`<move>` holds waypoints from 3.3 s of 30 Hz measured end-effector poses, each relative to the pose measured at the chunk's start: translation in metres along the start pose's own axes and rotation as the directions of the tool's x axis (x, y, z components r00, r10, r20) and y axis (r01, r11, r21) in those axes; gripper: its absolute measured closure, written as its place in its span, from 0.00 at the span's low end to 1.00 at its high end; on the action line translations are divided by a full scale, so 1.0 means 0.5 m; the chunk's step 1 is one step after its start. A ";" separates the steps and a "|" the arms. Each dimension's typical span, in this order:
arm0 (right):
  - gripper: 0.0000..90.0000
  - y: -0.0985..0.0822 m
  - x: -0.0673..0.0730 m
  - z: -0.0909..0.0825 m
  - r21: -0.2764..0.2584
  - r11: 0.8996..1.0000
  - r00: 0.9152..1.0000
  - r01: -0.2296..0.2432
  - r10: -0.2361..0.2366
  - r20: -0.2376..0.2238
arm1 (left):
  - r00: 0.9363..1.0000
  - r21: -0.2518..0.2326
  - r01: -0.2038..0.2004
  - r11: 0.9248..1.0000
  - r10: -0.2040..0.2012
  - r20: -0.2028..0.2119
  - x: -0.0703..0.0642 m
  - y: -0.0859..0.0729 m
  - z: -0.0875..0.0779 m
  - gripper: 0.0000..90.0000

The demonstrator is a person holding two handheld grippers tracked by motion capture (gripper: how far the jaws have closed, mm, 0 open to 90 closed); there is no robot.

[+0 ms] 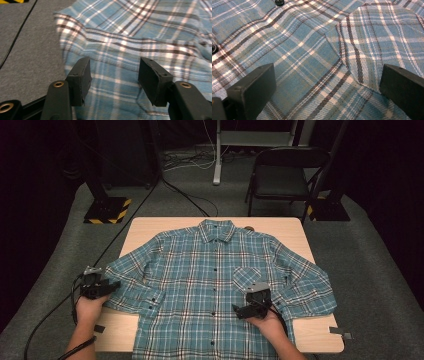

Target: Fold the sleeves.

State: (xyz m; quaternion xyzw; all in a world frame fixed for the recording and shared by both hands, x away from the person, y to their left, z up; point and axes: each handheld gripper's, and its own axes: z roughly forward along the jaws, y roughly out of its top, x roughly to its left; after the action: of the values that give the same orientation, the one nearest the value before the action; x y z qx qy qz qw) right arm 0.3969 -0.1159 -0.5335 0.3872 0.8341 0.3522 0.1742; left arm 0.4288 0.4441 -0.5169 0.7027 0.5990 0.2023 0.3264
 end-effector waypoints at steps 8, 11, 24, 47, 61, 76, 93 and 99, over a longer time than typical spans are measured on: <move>0.00 0.000 0.000 0.000 0.000 1.000 1.000 -0.001 0.001 0.000 | 0.998 -0.011 0.064 0.998 -0.064 -0.014 0.019 -0.005 -0.007 0.51; 0.00 0.000 0.000 0.000 0.000 1.000 1.000 0.000 0.000 0.000 | 0.997 -0.016 0.078 0.997 -0.079 -0.017 0.025 -0.007 -0.010 0.53; 0.00 0.000 0.000 0.000 0.000 1.000 1.000 0.000 0.000 0.000 | 0.991 -0.003 0.133 0.991 -0.133 -0.018 0.043 -0.017 -0.009 0.46; 0.00 0.000 0.000 0.000 0.000 1.000 1.000 -0.001 0.001 0.000 | 1.000 -0.065 0.000 0.998 0.001 0.023 -0.005 0.013 -0.036 0.98; 0.00 0.000 0.000 0.000 0.000 1.000 1.000 0.000 0.000 0.000 | 0.985 -0.185 -0.085 0.979 0.111 0.135 -0.095 0.061 -0.066 0.97; 0.00 0.000 0.000 0.000 0.000 1.000 1.000 0.000 0.000 0.001 | 0.885 -0.260 -0.268 0.927 0.344 0.314 -0.332 0.114 -0.076 0.97; 0.00 0.000 0.000 0.000 0.000 1.000 1.000 0.000 0.000 0.001 | 0.763 -0.261 -0.455 0.852 0.524 0.379 -0.508 0.085 -0.036 0.97; 0.00 0.000 0.000 0.000 0.000 1.000 1.000 0.000 0.000 0.001 | 0.751 -0.205 -0.458 0.865 0.499 0.432 -0.520 0.083 -0.023 0.85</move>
State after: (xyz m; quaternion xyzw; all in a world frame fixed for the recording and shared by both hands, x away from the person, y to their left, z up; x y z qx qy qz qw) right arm 0.3967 -0.1159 -0.5335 0.3874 0.8340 0.3519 0.1749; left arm 0.3987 0.1905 -0.4519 0.8452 0.2920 0.1275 0.4290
